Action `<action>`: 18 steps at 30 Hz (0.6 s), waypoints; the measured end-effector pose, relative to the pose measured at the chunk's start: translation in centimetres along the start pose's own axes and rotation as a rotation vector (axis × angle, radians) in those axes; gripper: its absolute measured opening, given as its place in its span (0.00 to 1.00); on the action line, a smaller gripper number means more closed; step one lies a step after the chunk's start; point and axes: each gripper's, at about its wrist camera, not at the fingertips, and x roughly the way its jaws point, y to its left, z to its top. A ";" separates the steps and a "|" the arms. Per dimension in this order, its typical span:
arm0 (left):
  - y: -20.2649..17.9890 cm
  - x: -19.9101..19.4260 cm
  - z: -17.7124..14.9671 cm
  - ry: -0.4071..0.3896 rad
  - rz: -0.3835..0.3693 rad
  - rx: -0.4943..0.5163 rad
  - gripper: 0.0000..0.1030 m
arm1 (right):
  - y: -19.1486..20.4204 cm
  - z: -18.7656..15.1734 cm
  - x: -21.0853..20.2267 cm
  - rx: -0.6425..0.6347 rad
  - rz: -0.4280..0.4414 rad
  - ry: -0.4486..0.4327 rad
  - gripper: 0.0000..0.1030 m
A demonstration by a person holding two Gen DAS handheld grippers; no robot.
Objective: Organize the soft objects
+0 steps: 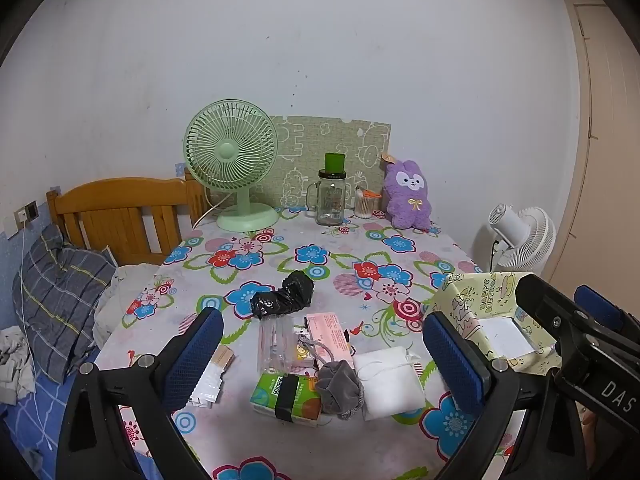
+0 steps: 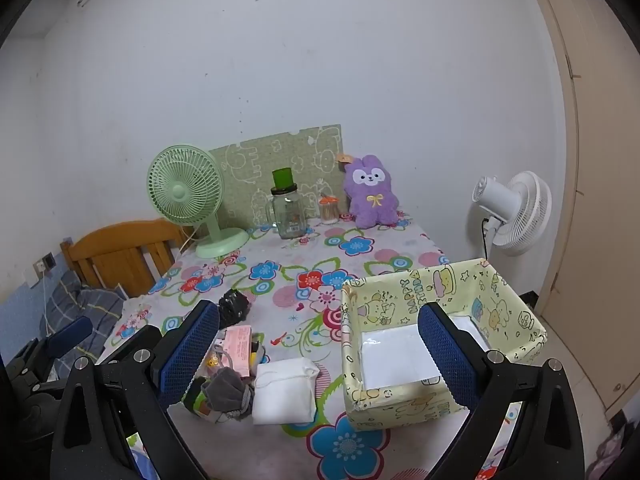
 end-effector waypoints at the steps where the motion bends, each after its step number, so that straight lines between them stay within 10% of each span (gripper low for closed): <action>1: 0.0 0.0 0.0 -0.002 0.001 0.002 0.97 | 0.0 0.1 0.0 -0.001 0.000 0.001 0.98; 18: 0.0 0.0 0.0 0.000 0.001 0.001 0.97 | -0.1 0.0 0.0 -0.002 -0.005 -0.006 0.98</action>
